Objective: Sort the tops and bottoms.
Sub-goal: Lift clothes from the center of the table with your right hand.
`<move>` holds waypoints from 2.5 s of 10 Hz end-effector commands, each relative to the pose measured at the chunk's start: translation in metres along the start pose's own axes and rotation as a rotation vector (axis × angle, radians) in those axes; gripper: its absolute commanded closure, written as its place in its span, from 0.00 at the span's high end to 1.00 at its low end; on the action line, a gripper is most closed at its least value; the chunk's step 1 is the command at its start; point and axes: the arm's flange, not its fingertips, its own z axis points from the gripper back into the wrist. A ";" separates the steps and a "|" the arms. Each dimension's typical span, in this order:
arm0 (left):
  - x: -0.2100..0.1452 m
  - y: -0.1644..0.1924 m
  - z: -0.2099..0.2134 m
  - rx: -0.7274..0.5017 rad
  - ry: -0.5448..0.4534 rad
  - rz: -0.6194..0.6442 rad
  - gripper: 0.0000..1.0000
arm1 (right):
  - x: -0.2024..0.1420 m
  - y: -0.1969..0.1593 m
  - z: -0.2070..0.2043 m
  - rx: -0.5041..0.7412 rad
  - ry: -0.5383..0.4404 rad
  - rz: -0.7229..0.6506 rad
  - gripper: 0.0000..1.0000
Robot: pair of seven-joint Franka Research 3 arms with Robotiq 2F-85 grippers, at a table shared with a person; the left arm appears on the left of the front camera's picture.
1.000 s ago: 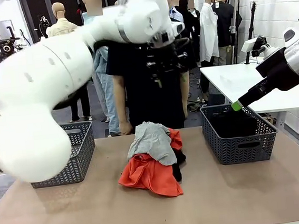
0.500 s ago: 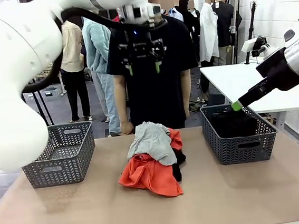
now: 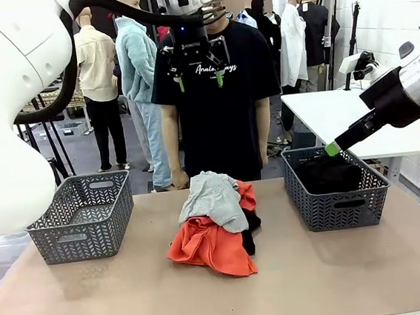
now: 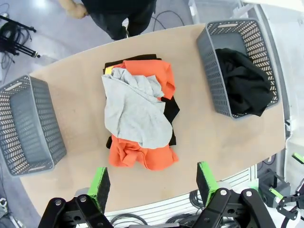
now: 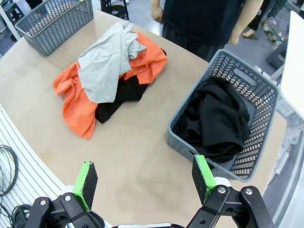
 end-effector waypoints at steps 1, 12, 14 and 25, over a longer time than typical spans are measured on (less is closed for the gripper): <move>0.000 0.004 -0.001 0.014 0.008 -0.003 0.95 | -0.001 0.000 -0.002 0.020 0.000 -0.005 1.00; -0.125 0.223 -0.099 -0.078 0.118 -0.196 0.95 | -0.001 0.000 -0.002 0.020 0.000 -0.005 1.00; -0.169 0.241 -0.116 -0.039 0.267 -0.233 0.95 | -0.001 0.000 -0.002 0.020 0.000 -0.005 1.00; -0.154 0.240 -0.090 -0.033 0.219 -0.295 0.95 | -0.001 0.000 -0.002 0.020 0.000 -0.005 1.00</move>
